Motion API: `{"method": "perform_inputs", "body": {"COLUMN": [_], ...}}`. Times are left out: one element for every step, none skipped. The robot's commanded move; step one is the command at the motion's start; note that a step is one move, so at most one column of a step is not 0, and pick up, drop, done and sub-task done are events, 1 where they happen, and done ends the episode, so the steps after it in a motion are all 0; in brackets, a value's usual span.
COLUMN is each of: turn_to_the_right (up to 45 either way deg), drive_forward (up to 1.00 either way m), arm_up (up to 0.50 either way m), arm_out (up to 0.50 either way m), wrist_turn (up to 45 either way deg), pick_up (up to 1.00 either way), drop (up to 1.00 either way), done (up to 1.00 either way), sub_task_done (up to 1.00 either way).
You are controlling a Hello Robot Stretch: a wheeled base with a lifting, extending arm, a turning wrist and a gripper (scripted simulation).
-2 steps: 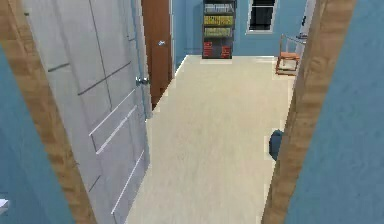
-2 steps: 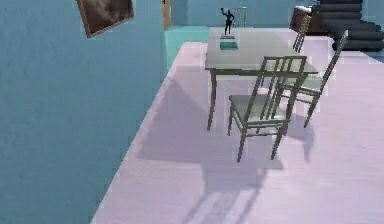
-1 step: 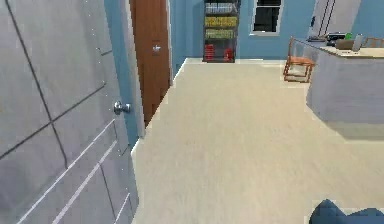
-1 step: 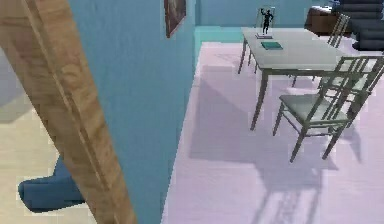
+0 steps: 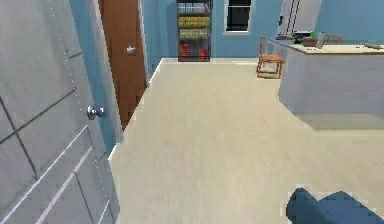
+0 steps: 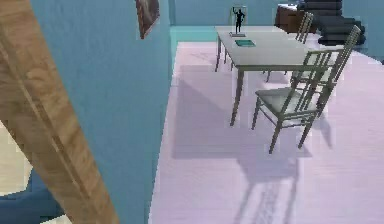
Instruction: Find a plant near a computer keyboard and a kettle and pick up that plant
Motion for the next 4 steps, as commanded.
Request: {"method": "perform_inputs", "body": {"turn_to_the_right": [0.0,18.0,0.0,0.0], "drive_forward": [0.40,0.00,1.00,1.00], "arm_up": [0.00,0.00,0.00,0.00], "arm_out": [0.00,0.00,0.00,0.00], "wrist_turn": [0.0,0.0,0.0,0.0], "pick_up": [0.00,0.00,0.00,0.00], "drop": [0.00,0.00,0.00,0.00], "done": [0.00,0.00,0.00,0.00], "sub_task_done": [0.00,0.00,0.00,0.00]}}
